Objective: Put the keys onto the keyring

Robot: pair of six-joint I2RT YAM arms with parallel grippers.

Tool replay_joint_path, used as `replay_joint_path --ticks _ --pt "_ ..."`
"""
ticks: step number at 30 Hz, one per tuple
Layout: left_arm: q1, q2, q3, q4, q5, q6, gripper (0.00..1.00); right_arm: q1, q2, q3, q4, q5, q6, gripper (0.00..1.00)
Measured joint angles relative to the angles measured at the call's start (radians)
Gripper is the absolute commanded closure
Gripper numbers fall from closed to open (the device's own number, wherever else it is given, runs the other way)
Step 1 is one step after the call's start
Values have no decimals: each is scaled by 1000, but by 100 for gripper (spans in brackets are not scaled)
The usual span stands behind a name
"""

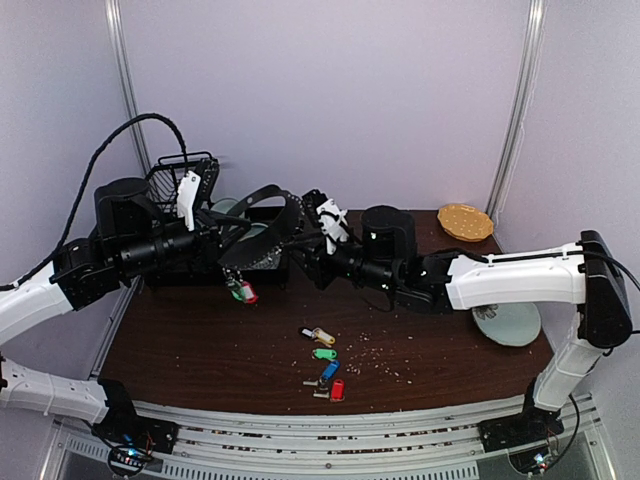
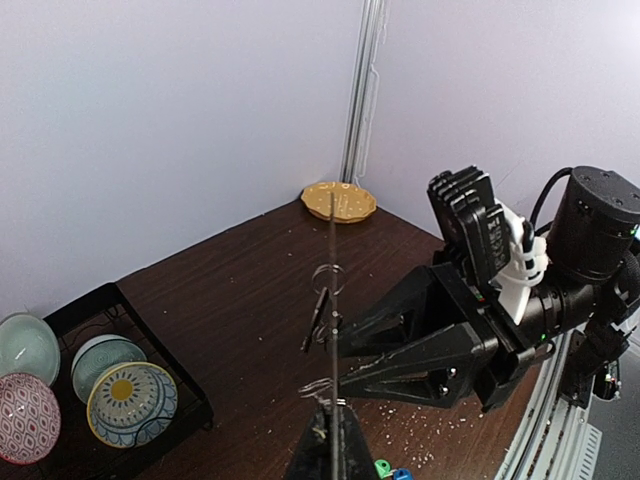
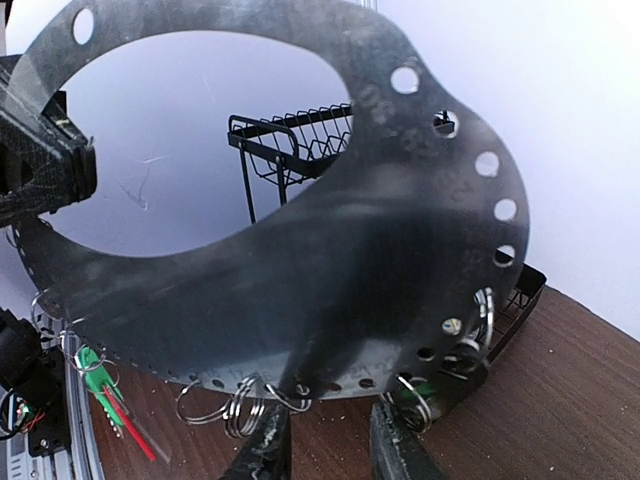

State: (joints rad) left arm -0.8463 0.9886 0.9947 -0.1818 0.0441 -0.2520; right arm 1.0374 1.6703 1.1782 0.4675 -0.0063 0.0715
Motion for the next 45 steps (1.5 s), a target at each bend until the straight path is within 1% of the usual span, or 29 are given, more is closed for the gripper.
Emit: replay_joint_path --ticks 3,5,6,9,11,14,21,23,27,30,32,35,38,41,45 --pt "0 0 0 0 1 0 100 0 0 0 -2 -39 -26 71" --pt "0 0 0 0 1 1 100 0 0 0 -2 -63 -46 75" --pt "0 0 0 0 2 1 100 0 0 0 -2 -63 -47 78" --pt "0 1 0 0 2 5 100 0 0 0 -1 -70 -58 82" --pt "0 1 0 0 2 6 100 0 0 0 -1 -70 -62 87" --pt "0 1 0 0 2 7 100 0 0 0 -1 -69 -66 100" --pt "0 1 0 -1 -10 6 100 0 -4 -2 -9 -71 -75 100" --pt "0 1 0 -5 -26 3 100 -1 -25 -20 -19 -93 -90 100" --pt "-5 1 0 -14 -13 -2 100 -15 -98 -61 -47 -187 -104 100" --pt "-3 -3 0 -12 14 10 100 -36 -153 -67 -77 -296 -108 100" --pt "-3 -10 -3 -11 40 28 100 -58 -188 -67 -108 -379 -115 100" --pt "-3 -28 -9 -5 102 58 100 -74 -221 -67 -155 -447 -130 100" --pt "-3 -40 -10 6 140 71 100 -76 -230 -68 -191 -451 -137 100" --pt "-3 -43 -13 27 188 76 100 -74 -231 -89 -181 -429 -128 99" --pt "-3 -43 -13 48 252 84 100 -61 -235 -130 -156 -396 -118 92"
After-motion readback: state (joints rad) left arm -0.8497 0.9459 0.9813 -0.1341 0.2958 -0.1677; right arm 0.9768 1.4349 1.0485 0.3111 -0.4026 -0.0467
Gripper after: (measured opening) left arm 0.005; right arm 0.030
